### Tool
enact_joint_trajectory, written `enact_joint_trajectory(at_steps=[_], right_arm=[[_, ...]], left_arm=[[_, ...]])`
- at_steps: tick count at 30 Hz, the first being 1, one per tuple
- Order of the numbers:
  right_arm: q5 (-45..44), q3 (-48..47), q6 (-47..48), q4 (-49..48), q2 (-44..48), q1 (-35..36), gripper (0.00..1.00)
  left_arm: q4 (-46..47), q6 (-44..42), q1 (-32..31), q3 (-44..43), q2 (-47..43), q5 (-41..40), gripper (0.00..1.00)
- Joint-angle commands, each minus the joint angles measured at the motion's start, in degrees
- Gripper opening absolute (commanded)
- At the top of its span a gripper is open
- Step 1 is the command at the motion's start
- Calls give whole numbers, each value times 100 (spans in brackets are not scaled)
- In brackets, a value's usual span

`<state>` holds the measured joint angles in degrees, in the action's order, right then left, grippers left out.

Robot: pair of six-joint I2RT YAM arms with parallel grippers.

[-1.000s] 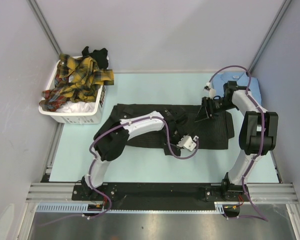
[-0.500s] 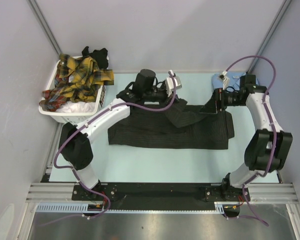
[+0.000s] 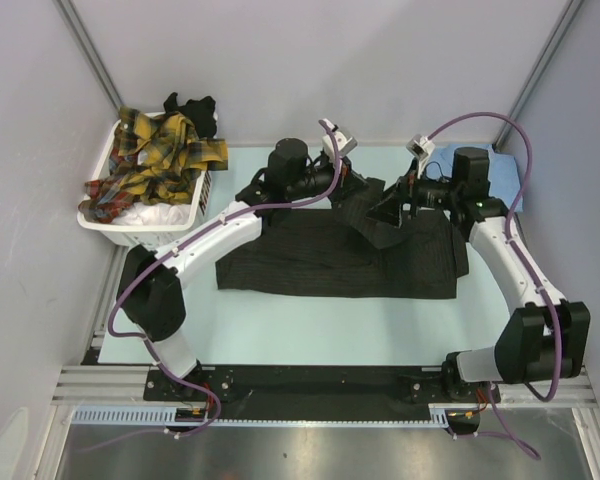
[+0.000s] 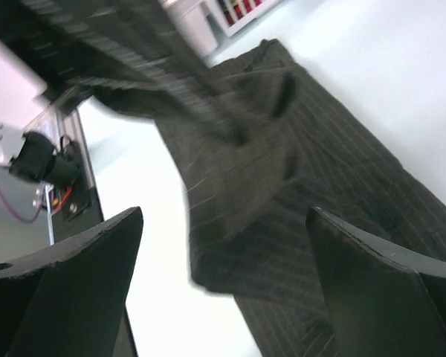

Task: Fold and stack the long sleeve shirts
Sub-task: Fold the shirt

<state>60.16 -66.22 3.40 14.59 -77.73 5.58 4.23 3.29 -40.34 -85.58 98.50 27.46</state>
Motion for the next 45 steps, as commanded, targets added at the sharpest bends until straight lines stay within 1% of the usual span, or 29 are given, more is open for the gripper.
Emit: enact_joint_trajectory(at_steps=[1,2,4,5,6,7,8,9,10,11,12,13,14,15,16,18,19,21,22,25,30,32,33,34,36,39,43,44,45], right_arm=[[-207,-58,-901,-1352,-303,30,90],[-154,-110,-1111,-1623,-391,39,71],[-49,-181,-1201,-1766,-444,57,43],[-22,-251,-1297,-1949,-462,65,10],[-31,-304,-1307,-2021,-479,57,0],[-48,-374,-1254,-1978,-497,22,0],[-66,-488,-1141,-1882,-532,-13,0],[-101,-741,-766,-1742,-637,-57,0],[-110,-900,-596,-1497,-716,-127,0],[-127,-1032,-456,-1494,-786,-310,0],[-154,-1330,-202,-1311,-874,-425,0],[-145,-1498,-86,-1266,-1119,-514,0],[-136,-1682,72,-1144,-1252,-749,0],[-128,-1919,247,-1047,-1427,-821,0],[-136,-2356,641,-794,-1742,-883,0],[-92,-2816,1090,-572,-2130,-1006,0],[-66,-3253,1249,-345,-2515,-1024,0],[-101,-3677,1592,-28,-2869,-1007,0],[-136,-4027,1750,130,-3227,-989,0],[-241,-4530,1962,141,-3773,-910,0],[-505,-5234,2121,61,-4451,-621,0],[-646,-5594,2200,280,-4724,-576,0],[-672,-5717,2226,403,-4794,-376,0],[-742,-5831,2348,552,-4821,-313,0],[-926,-5745,2420,852,-4743,-94,0],[-1505,-5324,2403,1037,-4383,231,0],[-2008,-4718,2227,1230,-3803,670,0],[-2069,-4603,2087,1274,-3689,776,0],[-2183,-4289,2025,1257,-3426,864,0]], left_arm=[[517,436,-18,50,-270,-12,4],[526,444,-18,42,-261,-22,4],[544,436,-18,7,-243,-57,4],[553,436,-9,-11,-252,-118,6],[570,444,-9,-20,-252,-136,8],[570,444,-1,-64,-261,-171,11],[544,444,26,-99,-322,-223,28],[526,418,61,-125,-366,-233,33],[491,375,183,-169,-436,-241,38],[404,313,262,-169,-611,-311,51],[334,173,359,-152,-734,-355,60],[255,111,569,-74,-849,-425,68],[54,32,684,-12,-954,-452,76],[-88,-177,798,50,-1164,-444,78],[-211,-258,1017,189,-1253,-487,80],[-570,-320,1342,357,-1507,-645,99],[-685,-320,1431,488,-1596,-681,99],[-958,-433,1616,621,-1824,-1004,99],[-1072,-539,1660,700,-1886,-1041,99],[-1573,-803,1757,841,-2115,-1401,99],[-1890,-970,2047,1306,-2589,-1752,99],[-2136,-1084,2161,1429,-2686,-1867,100],[-2302,-1102,2188,1456,-2765,-2076,99],[-2417,-1172,2231,1465,-2783,-2096,99],[-2837,-1199,2433,1395,-2783,-2122,99],[-3216,-998,2846,1377,-2792,-1903,100],[-3262,-839,3338,1570,-2994,-1710,100],[-3262,-839,3383,1649,-3081,-1674,99],[-3271,-847,3418,1685,-3126,-1648,99]])
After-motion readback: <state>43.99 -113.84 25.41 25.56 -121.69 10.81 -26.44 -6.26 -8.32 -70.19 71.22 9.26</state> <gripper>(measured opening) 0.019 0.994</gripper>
